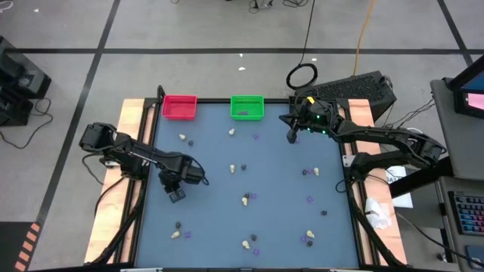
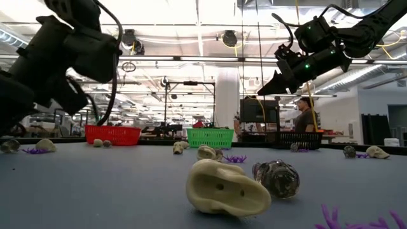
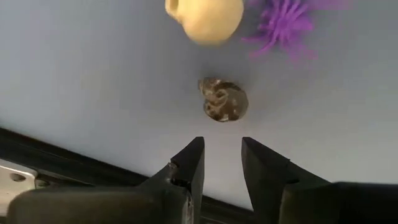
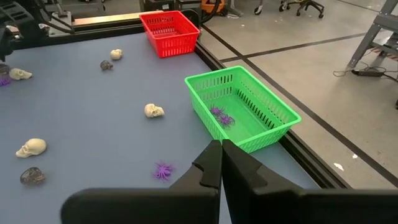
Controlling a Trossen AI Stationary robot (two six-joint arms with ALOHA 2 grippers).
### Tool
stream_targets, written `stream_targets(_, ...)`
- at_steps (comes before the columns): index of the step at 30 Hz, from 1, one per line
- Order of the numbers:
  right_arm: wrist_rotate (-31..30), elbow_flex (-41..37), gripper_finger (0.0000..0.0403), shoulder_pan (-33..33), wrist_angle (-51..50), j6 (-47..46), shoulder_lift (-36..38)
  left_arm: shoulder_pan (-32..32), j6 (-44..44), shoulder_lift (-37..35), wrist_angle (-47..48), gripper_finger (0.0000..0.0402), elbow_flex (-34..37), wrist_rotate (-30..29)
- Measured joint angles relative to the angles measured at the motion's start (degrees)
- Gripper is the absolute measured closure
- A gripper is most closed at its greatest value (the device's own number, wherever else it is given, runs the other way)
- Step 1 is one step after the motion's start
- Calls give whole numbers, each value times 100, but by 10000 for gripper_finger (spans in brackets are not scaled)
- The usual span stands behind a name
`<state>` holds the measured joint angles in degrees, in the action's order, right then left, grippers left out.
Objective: Sort Halloween decoration
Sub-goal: Put the black skull toy into the red bin
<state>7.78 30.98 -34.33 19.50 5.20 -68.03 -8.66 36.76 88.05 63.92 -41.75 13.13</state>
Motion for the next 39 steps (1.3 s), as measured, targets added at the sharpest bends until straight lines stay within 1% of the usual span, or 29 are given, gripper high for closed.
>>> stream_targets(4,1,0,403,0,-1,1,0,2,3,0,0,300,24,2)
stream_targets(7,0,0,403,0,0,1,-1,2,41,0,-2,287,24,31)
stream_targets(11,-1,0,403,0,1,1,0,2,100,0,-65,255,24,119)
stream_targets(16,1,0,403,0,-1,1,0,2,180,0,-84,201,24,138)
stream_targets(19,1,0,403,-1,20,1,-1,2,63,0,-187,178,24,-9)
stream_targets(22,1,0,403,0,45,1,0,2,-73,0,-276,168,22,-230)
stream_targets(26,-1,0,403,0,45,-1,0,2,-121,0,-318,166,22,-509)
stream_targets(31,0,0,403,-1,49,-1,-1,2,-127,0,-524,173,22,-584)
stream_targets(35,1,0,403,-2,51,1,-2,2,-169,0,-676,197,22,-584)
stream_targets(39,0,0,403,-1,54,0,0,2,-156,-3,-715,234,50,-566)
